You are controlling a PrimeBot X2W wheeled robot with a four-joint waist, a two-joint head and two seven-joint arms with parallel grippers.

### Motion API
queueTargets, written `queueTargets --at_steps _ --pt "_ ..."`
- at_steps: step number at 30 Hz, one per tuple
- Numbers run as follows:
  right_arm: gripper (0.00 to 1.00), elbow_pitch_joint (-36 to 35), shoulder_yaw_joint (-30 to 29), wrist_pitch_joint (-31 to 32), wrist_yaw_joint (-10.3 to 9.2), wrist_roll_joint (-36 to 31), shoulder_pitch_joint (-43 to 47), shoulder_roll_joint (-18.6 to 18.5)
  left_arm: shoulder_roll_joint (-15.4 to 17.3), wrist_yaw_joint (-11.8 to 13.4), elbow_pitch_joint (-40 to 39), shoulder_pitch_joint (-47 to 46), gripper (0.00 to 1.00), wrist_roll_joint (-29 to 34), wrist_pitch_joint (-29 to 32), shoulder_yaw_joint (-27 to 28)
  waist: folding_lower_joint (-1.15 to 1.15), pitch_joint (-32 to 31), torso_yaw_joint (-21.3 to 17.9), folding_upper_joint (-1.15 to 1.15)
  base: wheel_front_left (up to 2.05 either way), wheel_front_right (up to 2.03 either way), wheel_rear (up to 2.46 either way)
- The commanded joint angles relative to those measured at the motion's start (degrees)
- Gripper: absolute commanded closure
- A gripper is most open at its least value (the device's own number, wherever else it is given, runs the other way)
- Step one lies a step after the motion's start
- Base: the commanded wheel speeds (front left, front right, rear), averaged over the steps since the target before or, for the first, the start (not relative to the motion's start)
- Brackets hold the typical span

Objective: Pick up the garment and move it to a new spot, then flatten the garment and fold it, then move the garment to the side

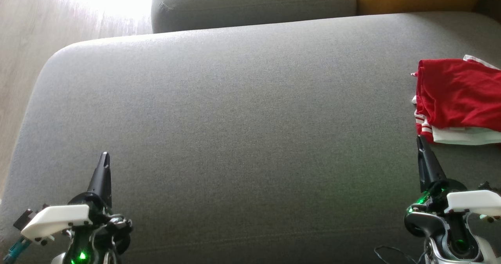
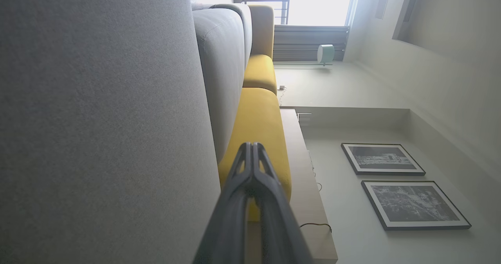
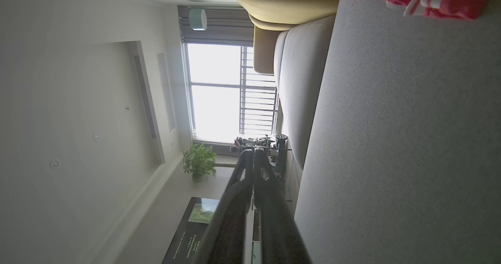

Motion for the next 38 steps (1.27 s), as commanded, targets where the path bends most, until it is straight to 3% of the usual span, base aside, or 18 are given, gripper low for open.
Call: queueTargets --at_steps 1,38 --pt "1.00 -2.3 1.0 0.2 0.00 0.3 -1.2 -0.4 0.8 -0.4 -1.5 -3.1 1.00 0.0 0.3 2.2 0.00 0.0 0.0 0.00 0.00 0.00 0.00" --pt "1.00 -2.3 1.0 0.2 0.00 0.3 -1.2 -0.4 0.3 -0.4 -1.5 -3.1 1.00 0.5 0.8 2.8 0.00 0.0 0.0 0.00 0.00 0.00 0.00"
